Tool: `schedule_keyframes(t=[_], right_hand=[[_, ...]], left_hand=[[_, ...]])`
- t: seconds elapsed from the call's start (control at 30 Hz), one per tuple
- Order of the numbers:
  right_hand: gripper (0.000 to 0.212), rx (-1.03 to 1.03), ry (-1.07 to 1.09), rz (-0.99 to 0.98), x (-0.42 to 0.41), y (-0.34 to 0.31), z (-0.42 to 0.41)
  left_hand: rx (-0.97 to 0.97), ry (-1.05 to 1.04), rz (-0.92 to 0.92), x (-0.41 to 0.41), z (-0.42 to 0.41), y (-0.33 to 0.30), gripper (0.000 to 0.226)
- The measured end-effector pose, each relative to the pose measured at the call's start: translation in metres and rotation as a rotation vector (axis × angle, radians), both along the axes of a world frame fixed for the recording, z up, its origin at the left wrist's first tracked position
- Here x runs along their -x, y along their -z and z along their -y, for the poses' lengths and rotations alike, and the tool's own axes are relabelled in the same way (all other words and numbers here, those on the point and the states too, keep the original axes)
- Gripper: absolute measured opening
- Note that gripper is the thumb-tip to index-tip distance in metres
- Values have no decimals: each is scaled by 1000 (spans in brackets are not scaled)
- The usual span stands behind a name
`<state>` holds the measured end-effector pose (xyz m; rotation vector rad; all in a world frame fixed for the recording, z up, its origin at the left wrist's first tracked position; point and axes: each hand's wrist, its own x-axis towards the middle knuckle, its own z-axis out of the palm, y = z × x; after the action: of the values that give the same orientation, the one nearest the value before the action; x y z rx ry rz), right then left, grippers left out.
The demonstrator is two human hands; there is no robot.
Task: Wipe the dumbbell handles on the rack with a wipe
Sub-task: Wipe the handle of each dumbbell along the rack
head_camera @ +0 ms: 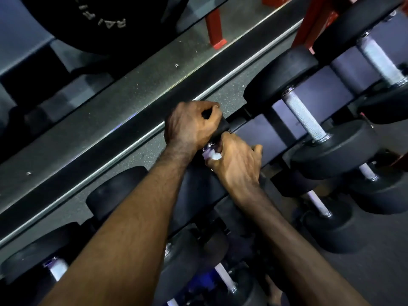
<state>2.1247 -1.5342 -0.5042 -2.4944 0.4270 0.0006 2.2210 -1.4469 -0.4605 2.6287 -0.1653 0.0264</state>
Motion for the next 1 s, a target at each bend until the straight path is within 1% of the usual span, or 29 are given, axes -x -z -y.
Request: schedule_keyframes(t=[0.17,0.23,0.37,0.47,0.53,0.6,0.7,0.77,0.9,0.93,1.0], right_hand=[[29,133,5,-51,34,4,4],[28,146,11,-50,32,5,4],[28,124,24,-19,10,1,-13],[29,185,7,5,33,3,-7],[31,228,11,-14,45,6,0],[31,190,45,-31,37,3,0],[33,31,91,-8,15,-3,-9],[34,46,60,-22,18,-6,-7],[37,174,4,-123,42,-6,9],[38,152,11,-125,40,-6,9],[46,44,30,-115,24,-6,5]], left_hand=[[-18,21,19,1,-2,-1,29],[-23,18,20,1,-3,-1,28],[-38,20,35,0,-3,0,33],[-52,30,41,-1,-2,0,35],[-61,32,48,-1,-2,0,36],[-57,37,42,-1,-3,0,35],[-43,37,37,-1,-3,-1,34],[-43,37,29,0,-4,-1,33],[-46,31,13,-1,-4,-3,34],[-43,34,14,-1,-4,-2,34],[-44,47,17,-1,-4,-4,33]])
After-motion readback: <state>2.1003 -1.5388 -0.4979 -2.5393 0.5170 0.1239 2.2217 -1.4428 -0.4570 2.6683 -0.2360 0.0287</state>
